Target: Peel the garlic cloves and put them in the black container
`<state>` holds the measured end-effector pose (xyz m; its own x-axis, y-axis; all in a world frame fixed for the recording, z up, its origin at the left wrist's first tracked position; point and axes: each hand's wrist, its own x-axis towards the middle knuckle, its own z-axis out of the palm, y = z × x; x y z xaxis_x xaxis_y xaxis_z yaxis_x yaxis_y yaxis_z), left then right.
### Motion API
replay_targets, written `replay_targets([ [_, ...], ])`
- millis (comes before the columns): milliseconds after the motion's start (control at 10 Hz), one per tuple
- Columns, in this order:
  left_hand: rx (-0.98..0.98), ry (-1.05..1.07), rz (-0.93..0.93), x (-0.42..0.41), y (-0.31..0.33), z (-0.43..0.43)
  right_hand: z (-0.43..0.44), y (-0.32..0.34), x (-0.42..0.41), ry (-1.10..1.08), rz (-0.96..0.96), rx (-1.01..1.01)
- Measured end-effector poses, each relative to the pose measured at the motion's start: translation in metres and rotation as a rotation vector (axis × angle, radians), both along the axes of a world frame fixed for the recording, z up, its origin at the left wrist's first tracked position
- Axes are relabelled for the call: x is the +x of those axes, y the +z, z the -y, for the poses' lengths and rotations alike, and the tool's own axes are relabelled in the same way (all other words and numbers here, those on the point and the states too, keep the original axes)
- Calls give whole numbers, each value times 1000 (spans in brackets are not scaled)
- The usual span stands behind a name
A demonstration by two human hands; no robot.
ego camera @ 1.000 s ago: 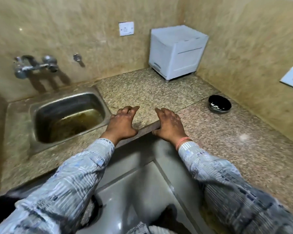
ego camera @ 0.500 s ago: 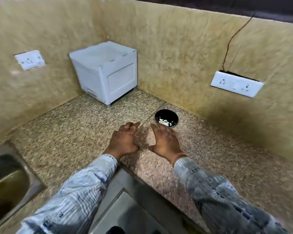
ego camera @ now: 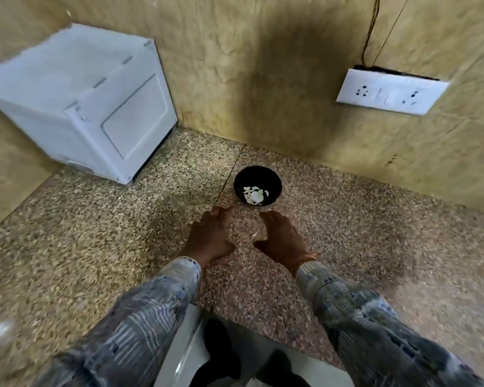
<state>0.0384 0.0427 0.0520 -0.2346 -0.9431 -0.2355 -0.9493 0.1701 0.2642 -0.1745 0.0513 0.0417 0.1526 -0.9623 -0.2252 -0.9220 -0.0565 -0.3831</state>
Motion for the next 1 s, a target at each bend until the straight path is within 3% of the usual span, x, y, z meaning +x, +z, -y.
replay_targets([
  [200,72,-61,-4,-1,-38,24,14,-42,18,-57,90,98],
  [500,149,-101,-2,1,-57,32,20,-70,27,-166,58,58],
  [600,134,-113,-5,1,-55,35,22,-58,30,-217,130,43],
  [700,79,-110,-8,0,-41,50,41,-25,36,-366,334,-125],
  [800,56,-78,-40,-2,-26,60,63,0,36,-423,397,-216],
  [1000,-30,-61,-68,-10,8,83,109,13,13,-510,443,-14],
])
